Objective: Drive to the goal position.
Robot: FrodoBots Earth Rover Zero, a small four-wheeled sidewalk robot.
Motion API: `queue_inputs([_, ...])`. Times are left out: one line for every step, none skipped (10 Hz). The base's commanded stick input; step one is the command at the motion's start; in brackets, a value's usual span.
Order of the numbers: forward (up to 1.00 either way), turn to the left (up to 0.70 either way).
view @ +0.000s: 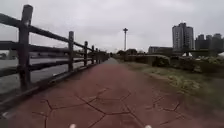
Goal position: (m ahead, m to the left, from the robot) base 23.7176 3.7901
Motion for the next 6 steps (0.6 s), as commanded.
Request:
queue_inputs([1.00,0.00])
queue_inputs([1.00,0.00])
queue_inputs([1.00,0.00])
queue_inputs([1.00,0.00])
queue_inputs([1.00,0.00])
queue_inputs([1.00,0.00])
